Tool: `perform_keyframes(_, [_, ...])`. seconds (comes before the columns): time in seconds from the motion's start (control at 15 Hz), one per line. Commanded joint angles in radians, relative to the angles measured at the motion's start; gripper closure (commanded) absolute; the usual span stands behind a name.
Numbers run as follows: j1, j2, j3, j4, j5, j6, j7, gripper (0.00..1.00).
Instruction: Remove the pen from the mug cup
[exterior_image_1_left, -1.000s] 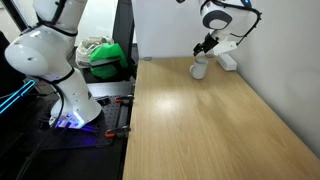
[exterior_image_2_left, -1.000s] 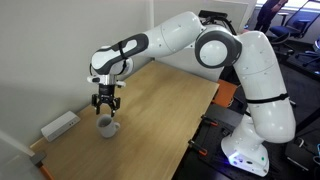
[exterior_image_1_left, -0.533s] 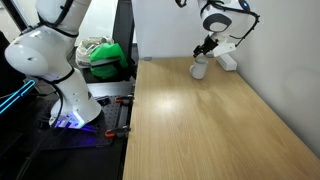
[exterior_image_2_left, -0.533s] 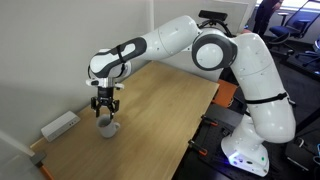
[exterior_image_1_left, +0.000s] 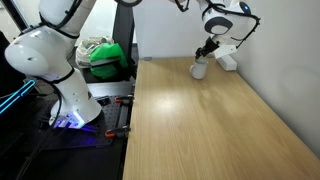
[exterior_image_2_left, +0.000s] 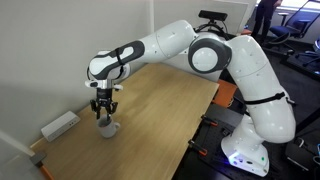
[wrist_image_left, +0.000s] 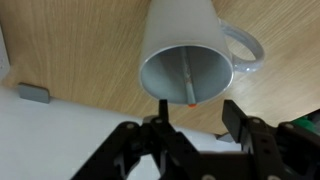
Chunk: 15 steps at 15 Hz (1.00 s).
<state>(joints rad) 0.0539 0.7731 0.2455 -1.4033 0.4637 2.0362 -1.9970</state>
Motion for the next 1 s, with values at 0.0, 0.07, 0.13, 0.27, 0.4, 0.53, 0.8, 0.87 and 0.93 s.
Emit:
perform_keyframes(0.0, [-0.002,0.047,0.013,0.068,-0.04,-0.012,0.035,0.48])
perform_keyframes(0.07, [-0.002,0.055,0.014,0.077,-0.044,-0.014,0.036,0.48])
perform_keyframes(0.13, [-0.002,0.064,0.014,0.087,-0.049,-0.016,0.038,0.5])
perform_keyframes(0.27, [-0.002,0.081,0.016,0.106,-0.057,-0.02,0.04,0.53])
perform_keyframes(0.4, [-0.001,0.094,0.017,0.121,-0.063,-0.023,0.043,0.56])
perform_keyframes(0.53, [-0.001,0.104,0.02,0.132,-0.065,-0.025,0.044,0.56])
perform_keyframes(0.8, [0.001,0.111,0.023,0.139,-0.067,-0.026,0.044,0.6])
perform_keyframes(0.87, [0.001,0.111,0.024,0.138,-0.067,-0.026,0.043,0.58])
perform_keyframes(0.93, [0.001,0.109,0.024,0.134,-0.067,-0.025,0.043,0.56])
